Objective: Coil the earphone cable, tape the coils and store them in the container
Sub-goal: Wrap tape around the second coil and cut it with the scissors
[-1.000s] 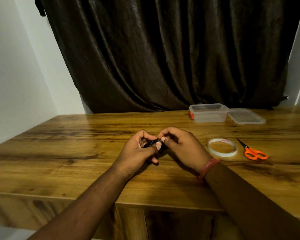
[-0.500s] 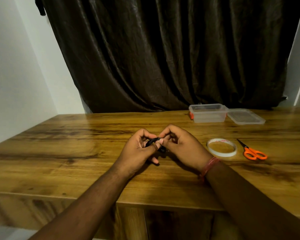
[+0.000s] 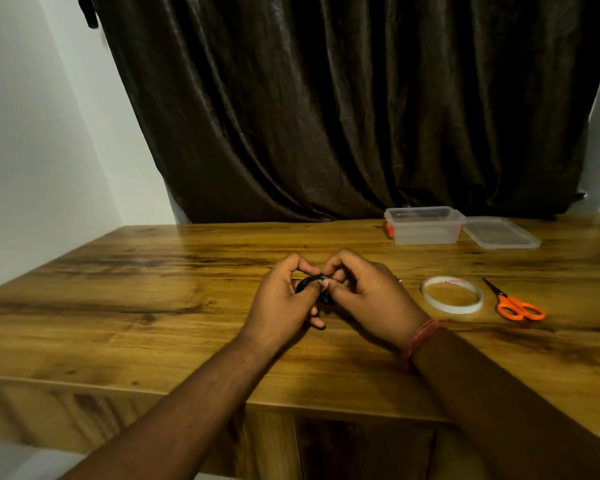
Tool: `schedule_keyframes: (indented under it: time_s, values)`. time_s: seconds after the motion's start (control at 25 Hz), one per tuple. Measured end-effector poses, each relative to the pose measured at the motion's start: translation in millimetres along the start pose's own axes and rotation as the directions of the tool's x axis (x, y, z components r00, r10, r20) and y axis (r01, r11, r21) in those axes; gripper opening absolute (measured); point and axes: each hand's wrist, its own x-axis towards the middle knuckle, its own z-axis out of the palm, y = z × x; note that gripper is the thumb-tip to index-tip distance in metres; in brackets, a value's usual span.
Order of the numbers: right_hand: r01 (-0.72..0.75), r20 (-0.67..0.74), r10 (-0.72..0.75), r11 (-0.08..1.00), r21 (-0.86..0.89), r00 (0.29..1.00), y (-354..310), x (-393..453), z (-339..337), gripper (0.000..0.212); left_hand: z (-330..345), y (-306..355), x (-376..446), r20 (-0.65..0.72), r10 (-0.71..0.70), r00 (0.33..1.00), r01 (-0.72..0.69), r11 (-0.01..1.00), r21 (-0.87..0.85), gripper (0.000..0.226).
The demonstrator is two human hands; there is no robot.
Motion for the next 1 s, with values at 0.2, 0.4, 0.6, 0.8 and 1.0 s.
schedule_keyframes:
  time_s: [0.2,0.4,0.6,0.8,1.0]
  values:
    - [-0.09,0.018,0.088,0.989,0.122,0.996,2,1,2,0.015,0,3,-1,-0.039,0.097,0.995,-0.092,0.99,0.107,0.024]
    - [-0.25,0.039,0.276,0.793,0.556,0.96,7,6,5,0.008,0,6,-3,-0.015,0.109,0.994,-0.107,0.99,0.096,0.015]
    - [-0.259,0.035,0.32,0.692,0.673,0.947,13,10,1,0.019,5,9,-6,0.068,0.013,0.998,-0.018,0.997,0.075,0.021]
    - [-0.237,-0.013,0.318,0.732,0.639,0.948,13,11,4,0.021,3,6,-6,0.128,-0.031,0.991,0.035,0.999,-0.032,0.018]
    - [-0.216,-0.03,0.302,0.744,0.632,0.953,11,10,3,0.021,1,1,-4,0.144,-0.032,0.989,0.053,0.988,-0.143,0.014]
